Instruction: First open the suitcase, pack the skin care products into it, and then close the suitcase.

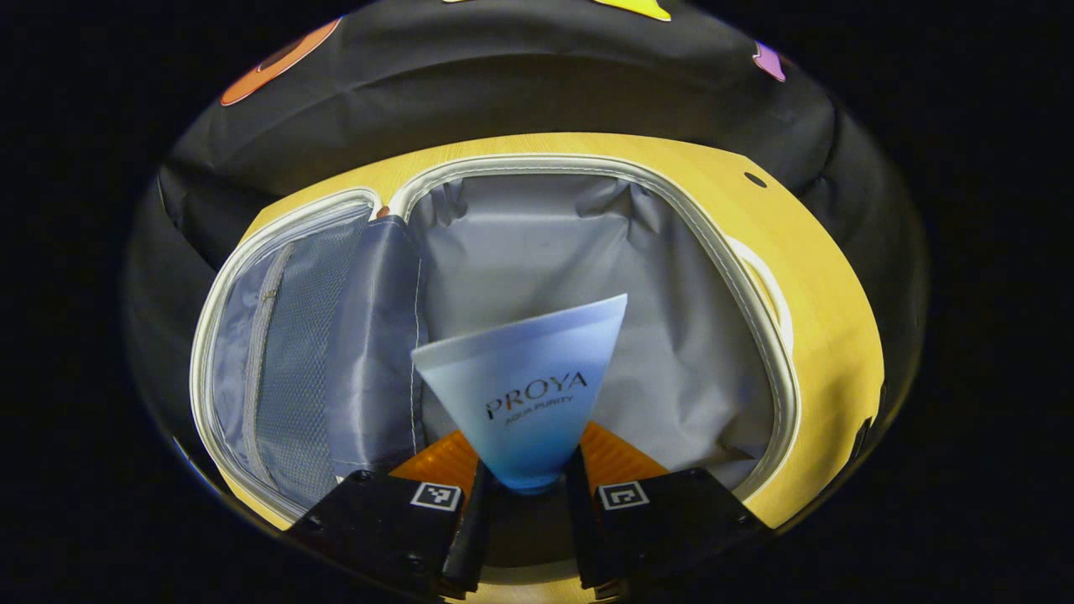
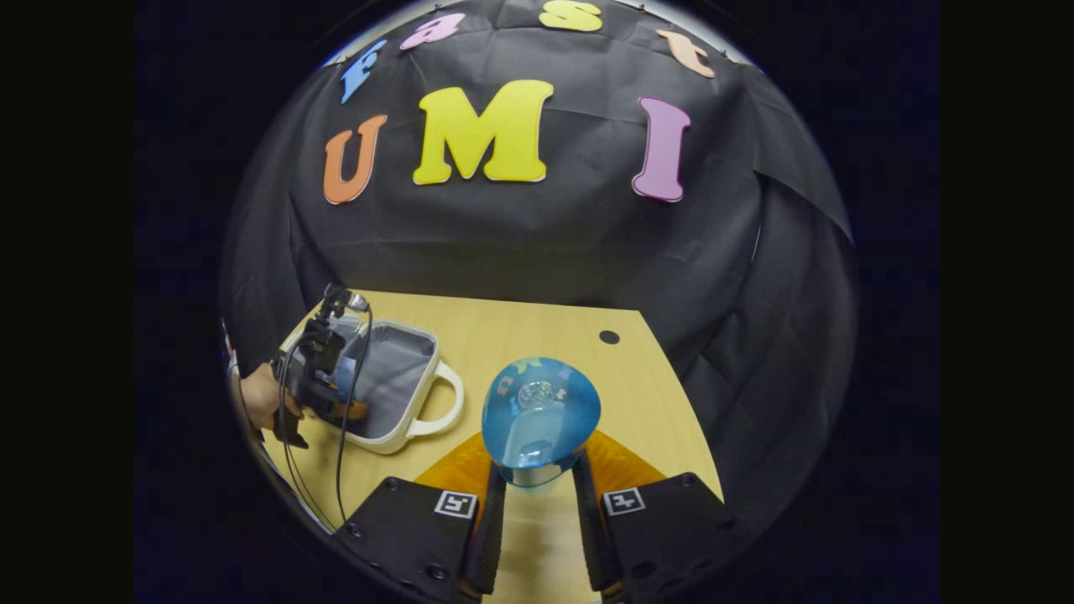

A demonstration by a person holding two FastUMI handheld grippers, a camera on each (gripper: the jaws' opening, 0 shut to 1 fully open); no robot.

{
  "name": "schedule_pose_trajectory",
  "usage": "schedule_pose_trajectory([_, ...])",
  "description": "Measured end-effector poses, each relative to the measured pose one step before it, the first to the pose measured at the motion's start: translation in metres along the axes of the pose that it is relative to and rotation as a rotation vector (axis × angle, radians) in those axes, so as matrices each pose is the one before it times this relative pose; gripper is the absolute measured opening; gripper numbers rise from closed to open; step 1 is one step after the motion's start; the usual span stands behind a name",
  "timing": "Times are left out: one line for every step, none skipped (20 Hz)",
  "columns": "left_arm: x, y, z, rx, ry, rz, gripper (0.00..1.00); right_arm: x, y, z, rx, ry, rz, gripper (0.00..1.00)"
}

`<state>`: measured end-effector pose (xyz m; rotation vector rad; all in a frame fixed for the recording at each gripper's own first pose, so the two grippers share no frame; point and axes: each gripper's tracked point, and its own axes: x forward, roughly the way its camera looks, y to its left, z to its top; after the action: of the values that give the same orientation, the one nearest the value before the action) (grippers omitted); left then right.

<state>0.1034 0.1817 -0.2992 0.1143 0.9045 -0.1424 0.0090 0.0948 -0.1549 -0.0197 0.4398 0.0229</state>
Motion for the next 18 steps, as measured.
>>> schedule_pose_trajectory([0.00172, 0.00079, 0.00137, -0.00307, 0.01589, 0.00569, 0.45, 0.00093, 0.00322, -0.00024, -0.00344, 0.00161, 0.011, 0.37])
schedule_pose_trajectory([0.00316, 0.00166, 0.00063, -0.0067, 0.01908, 0.00759, 0.45, 0.00283, 0.00342, -0.00044, -0.00464, 0.00309, 0.00979, 0.37])
schedule_pose_trajectory([0.001, -0.00034, -0.00061, -0.00861, 0.03344, 0.00622, 0.45, 0.0034, 0.00296, 0.00022, -0.0056, 0.00367, 0.00702, 0.37])
schedule_pose_trajectory([0.00203, 0.0, 0.00351, -0.00803, 0.01007, 0.00945, 0.45, 0.0027, 0.00194, 0.00057, -0.00278, 0.00252, 0.00618, 0.37])
schedule_pose_trajectory([0.00104, 0.0004, 0.00058, -0.00208, 0.022, 0.00504, 0.45, 0.00294, 0.00223, -0.00027, -0.00023, 0.00262, 0.009, 0.37])
schedule_pose_trajectory([0.00171, 0.00015, 0.00193, -0.00161, 0.0095, 0.00338, 0.45, 0.00214, 0.0016, -0.00069, 0.00085, 0.00438, 0.00695, 0.38])
schedule_pose_trajectory([-0.0003, -0.00019, 0.00001, 0.00379, 0.01337, 0.0013, 0.45, 0.00215, 0.0014, -0.00174, 0.00068, 0.00548, 0.00697, 0.38])
schedule_pose_trajectory([0.00024, -0.00044, -0.00014, -0.00574, 0.01086, 0.00408, 0.45, 0.00205, 0.00145, -0.0007, 0.00069, 0.00365, 0.00721, 0.38])
schedule_pose_trajectory([-0.00035, -0.00003, 0.00022, -0.0036, 0.0089, 0.00556, 0.45, 0.00222, 0.00038, -0.00107, 0.00042, 0.00265, 0.00606, 0.38])
schedule_pose_trajectory([0.00088, 0.00085, -0.0004, -0.00244, 0.0088, 0.00698, 0.46, 0.00177, 0.00025, -0.00093, -0.00127, 0.00183, 0.00591, 0.38])
schedule_pose_trajectory([-0.00048, -0.00045, -0.00038, -0.00906, 0.00874, 0.00717, 0.47, 0.00211, -0.00061, -0.00102, -0.00199, 0.00134, 0.00431, 0.38])
schedule_pose_trajectory([0.00028, 0.00009, -0.00022, -0.00557, 0.00721, 0.00817, 0.48, 0.00172, -0.0006, 0.0001, -0.00039, 0.00156, 0.00547, 0.38])
schedule_pose_trajectory([0.00047, -0.00034, 0.00008, -0.00104, 0.00503, 0.00756, 0.48, 0.00085, -0.00026, -0.00144, 0.00071, 0.00278, 0.00685, 0.38])
schedule_pose_trajectory([0.00021, 0.00014, 0.00056, 0.00223, 0.00262, 0.00828, 0.64, 0.00095, -0.00117, 0.00049, 0.00271, 0.00147, 0.00599, 0.38])
schedule_pose_trajectory([-0.00037, -0.00005, 0.00022, 0.00183, 0.00114, 0.00772, 0.53, 0.00211, -0.0008, 0.00019, 0.00214, 0.00147, 0.00591, 0.38])
schedule_pose_trajectory([-0.0011, -0.00009, -0.00012, 0.00559, 0.0023, 0.01122, 0.53, 0.00057, -0.00082, 0.00029, -0.00021, 0.00093, 0.00431, 0.38])
schedule_pose_trajectory([-0.00208, 0.00294, 0.00041, 0.00725, 0.00004, 0.02703, 0.53, 0.00076, -0.00043, 0.00127, -0.00206, 0.00001, 0.00446, 0.38])
schedule_pose_trajectory([-0.00098, 0.00163, 0.00035, -0.00378, -0.01405, 0.02754, 0.55, 0.00101, 0.00045, 0.00326, 0.00034, -0.00293, 0.00556, 0.37])
